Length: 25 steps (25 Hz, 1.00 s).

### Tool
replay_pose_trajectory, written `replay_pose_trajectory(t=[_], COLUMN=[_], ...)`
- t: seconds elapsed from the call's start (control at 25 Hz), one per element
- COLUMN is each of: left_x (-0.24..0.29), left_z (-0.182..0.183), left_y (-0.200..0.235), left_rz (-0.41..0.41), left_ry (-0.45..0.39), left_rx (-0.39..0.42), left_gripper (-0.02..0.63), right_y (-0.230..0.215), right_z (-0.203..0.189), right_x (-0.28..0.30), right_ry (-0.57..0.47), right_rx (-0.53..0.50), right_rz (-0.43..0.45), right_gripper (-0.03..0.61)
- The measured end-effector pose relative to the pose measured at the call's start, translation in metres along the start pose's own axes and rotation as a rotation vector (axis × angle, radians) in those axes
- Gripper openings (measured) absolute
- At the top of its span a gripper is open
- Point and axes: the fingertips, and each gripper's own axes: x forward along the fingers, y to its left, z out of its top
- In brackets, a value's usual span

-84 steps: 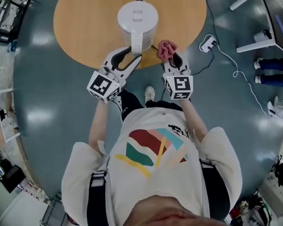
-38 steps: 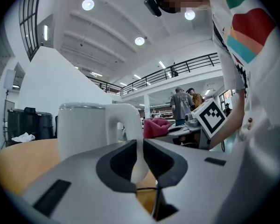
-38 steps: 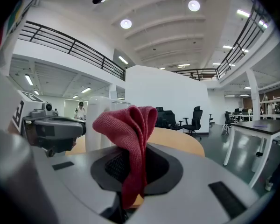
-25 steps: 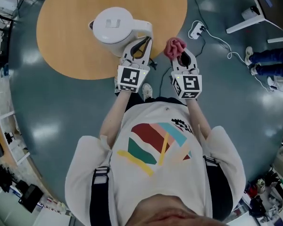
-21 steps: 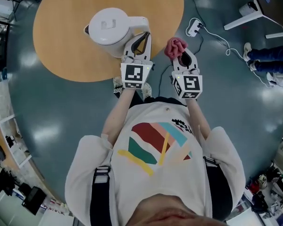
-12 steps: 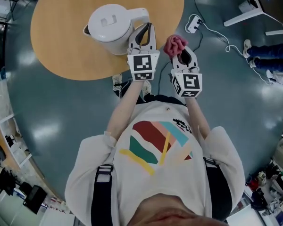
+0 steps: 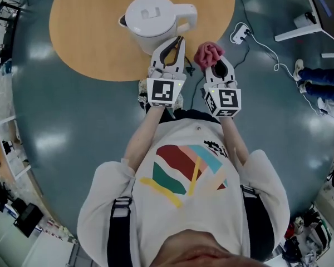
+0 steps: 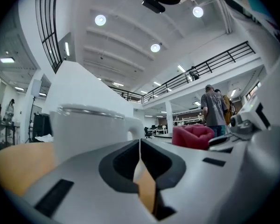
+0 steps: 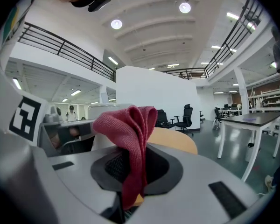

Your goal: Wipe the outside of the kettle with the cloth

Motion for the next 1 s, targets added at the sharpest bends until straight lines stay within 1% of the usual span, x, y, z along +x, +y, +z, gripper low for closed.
replay_pose_trajectory(t=[0.04, 0.08, 0.16, 0.28, 0.36, 0.48, 0.6, 0.72, 0.88, 1.0], left_x=[-0.015, -0.030, -0.061, -0.099, -0.118, -0.145, -0.173, -0.201, -0.225, -0.237], left_z=[0.003, 0.003, -0.003, -0.010, -0.007, 0.005, 0.006, -0.003, -0.006, -0.010], left_y=[0.011, 0.025, 0.058, 0.109, 0.140, 0.173, 0.199, 0.222, 0.249, 0.264], left_rz=[0.023, 0.052, 0.114, 0.191, 0.226, 0.239, 0.226, 0.201, 0.162, 0.138], left_ry=[-0.015, -0.004, 0.040, 0.076, 0.087, 0.093, 0.112, 0.145, 0.179, 0.195], left_rx=[0.013, 0.028, 0.044, 0.039, 0.052, 0.084, 0.087, 0.083, 0.099, 0.112], left_gripper=[0.051, 0.051, 0.051, 0.051, 0.051, 0.051, 0.051, 0.051, 0.051, 0.051], right_y=[0.011, 0.023, 0.049, 0.087, 0.115, 0.157, 0.194, 0.218, 0.230, 0.232], right_z=[0.004, 0.009, 0.019, 0.029, 0.036, 0.045, 0.049, 0.046, 0.049, 0.051], right_x=[0.002, 0.005, 0.012, 0.023, 0.032, 0.044, 0.062, 0.082, 0.104, 0.113], right_ry=[-0.008, -0.020, -0.047, -0.067, -0.073, -0.084, -0.096, -0.106, -0.121, -0.132], right_rx=[0.012, 0.023, 0.043, 0.081, 0.099, 0.094, 0.085, 0.097, 0.130, 0.136], right_rz=[0.019, 0.039, 0.070, 0.085, 0.084, 0.066, 0.010, -0.094, -0.234, -0.306], right_gripper=[0.047, 0.046, 0.048, 0.048, 0.048, 0.048, 0.047, 0.048, 0.046, 0.048])
